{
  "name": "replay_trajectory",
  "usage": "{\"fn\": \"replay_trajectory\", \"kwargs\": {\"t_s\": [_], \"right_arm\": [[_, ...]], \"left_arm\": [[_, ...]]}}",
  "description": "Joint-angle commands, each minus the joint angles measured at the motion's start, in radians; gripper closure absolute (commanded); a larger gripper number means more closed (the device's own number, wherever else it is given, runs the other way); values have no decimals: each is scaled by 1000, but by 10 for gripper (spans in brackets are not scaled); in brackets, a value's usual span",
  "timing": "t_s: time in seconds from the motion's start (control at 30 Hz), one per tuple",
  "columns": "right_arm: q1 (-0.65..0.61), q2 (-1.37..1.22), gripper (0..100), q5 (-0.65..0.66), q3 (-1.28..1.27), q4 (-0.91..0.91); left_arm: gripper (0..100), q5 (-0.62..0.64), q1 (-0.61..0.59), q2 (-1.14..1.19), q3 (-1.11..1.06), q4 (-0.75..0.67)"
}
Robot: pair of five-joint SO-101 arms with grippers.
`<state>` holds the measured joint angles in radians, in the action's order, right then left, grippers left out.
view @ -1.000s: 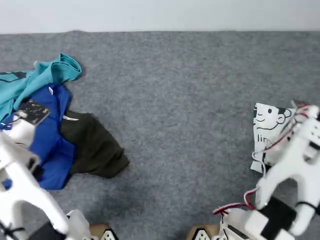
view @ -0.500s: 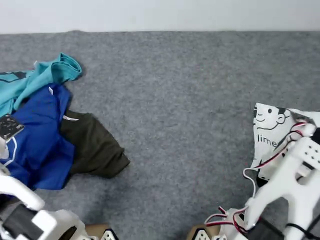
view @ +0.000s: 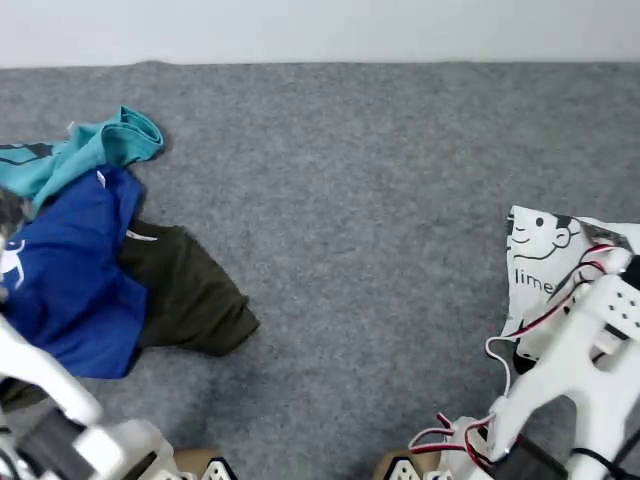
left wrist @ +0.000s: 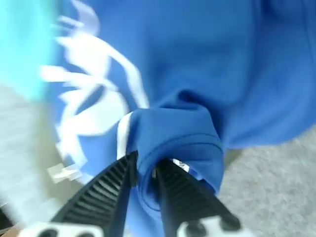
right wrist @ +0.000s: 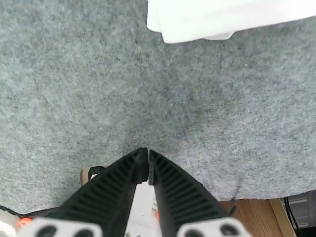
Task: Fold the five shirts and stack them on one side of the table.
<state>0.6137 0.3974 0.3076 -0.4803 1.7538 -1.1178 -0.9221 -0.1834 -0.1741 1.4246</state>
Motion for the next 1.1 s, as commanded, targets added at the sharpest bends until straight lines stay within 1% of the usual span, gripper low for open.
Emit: {"fn": "replay_trajectory", "kwargs": {"t_s": [0.0, 0.1, 0.17, 0.3, 0.37, 0.43, 0.5, 0.57, 0.7, 0.77, 0.8, 0.87, 1.0, 1.07], "right_arm": [[7, 38, 989, 9, 9, 41], [7, 38, 989, 11, 9, 41], [7, 38, 989, 11, 9, 41], [7, 38, 989, 11, 9, 41], [7, 38, 989, 11, 9, 41], [7, 38, 989, 11, 9, 41], [7, 38, 989, 11, 6, 41], [7, 38, 989, 11, 5, 41], [7, 38, 989, 11, 5, 41], [7, 38, 989, 11, 5, 41], [7, 38, 989, 11, 5, 41], [7, 38, 989, 11, 5, 42], [7, 38, 989, 11, 5, 42], [7, 38, 989, 11, 5, 42]], "left_arm": [[996, 195, 120, -238, 96, 15], [996, 333, 267, -384, 139, 12], [996, 465, 364, -457, 160, -26], [996, 744, 528, -535, 189, -173], [995, 841, 608, -546, 200, -256], [995, 902, 704, -546, 219, -322], [995, 928, 816, -543, 228, -370], [995, 927, 944, -540, 231, -391], [995, 925, 1158, -539, 183, -368], [995, 925, 1229, -539, 117, -342], [995, 925, 1254, -539, 76, -327], [994, 925, 1264, -539, -30, -318], [992, 927, 1237, -539, -251, -327], [992, 924, 1209, -539, -367, -358]]}}
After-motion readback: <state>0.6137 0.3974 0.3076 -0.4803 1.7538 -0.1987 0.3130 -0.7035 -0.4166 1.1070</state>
